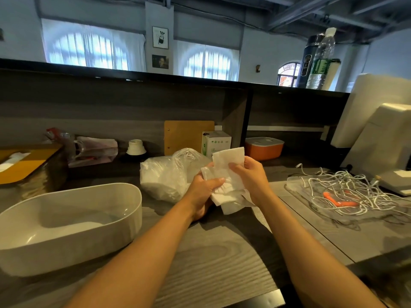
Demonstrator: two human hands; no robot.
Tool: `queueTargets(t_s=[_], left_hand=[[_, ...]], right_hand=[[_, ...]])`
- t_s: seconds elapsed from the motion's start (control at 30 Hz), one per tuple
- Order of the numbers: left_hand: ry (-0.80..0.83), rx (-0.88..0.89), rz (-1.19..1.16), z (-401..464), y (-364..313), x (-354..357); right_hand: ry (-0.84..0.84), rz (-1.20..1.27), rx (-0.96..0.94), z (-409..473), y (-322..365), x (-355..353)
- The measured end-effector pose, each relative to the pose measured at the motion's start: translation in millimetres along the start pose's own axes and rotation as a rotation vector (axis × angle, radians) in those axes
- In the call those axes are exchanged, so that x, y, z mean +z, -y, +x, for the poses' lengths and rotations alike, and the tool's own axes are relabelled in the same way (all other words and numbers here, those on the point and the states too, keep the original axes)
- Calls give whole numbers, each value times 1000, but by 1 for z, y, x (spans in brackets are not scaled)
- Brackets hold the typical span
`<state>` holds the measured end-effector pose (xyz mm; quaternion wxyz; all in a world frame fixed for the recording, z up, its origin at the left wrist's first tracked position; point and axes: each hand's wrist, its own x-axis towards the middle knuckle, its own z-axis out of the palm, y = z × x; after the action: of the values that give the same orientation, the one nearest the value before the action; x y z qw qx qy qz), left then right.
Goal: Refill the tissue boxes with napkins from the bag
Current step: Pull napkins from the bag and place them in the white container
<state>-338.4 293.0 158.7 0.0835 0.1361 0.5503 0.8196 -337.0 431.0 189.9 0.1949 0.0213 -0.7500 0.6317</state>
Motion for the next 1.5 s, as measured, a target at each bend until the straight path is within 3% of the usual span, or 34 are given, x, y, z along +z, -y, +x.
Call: queueTargets(t_s=[0.33,0.4,0.57,0.77,0.93,1.3,1.43,1.5], left_hand=[[-100,-17,-63,5,-2,1],[-109,-2,-76,4,-3,1],[-60,21,-38,1,-2,4],[-56,93,61,1,2,0],[-83,120,45,3,2,0],[-176,-18,-147,5,-3,0],[-234,-37,-195,8,-2,-3],[-245,-51,-202,8,-2,-3]], right_hand=[[-329,381,48,4,7,-12],[-295,466,97,2,9,-10],[-128,189,198,-9,-2,24],[-24,162,333,-10,-4,25],[-97,141,216,-8,-8,16],[-287,279,56,-5,-3,4],[-364,462,84,-5,6,-3],[-303,604,72,-9,13,-10]])
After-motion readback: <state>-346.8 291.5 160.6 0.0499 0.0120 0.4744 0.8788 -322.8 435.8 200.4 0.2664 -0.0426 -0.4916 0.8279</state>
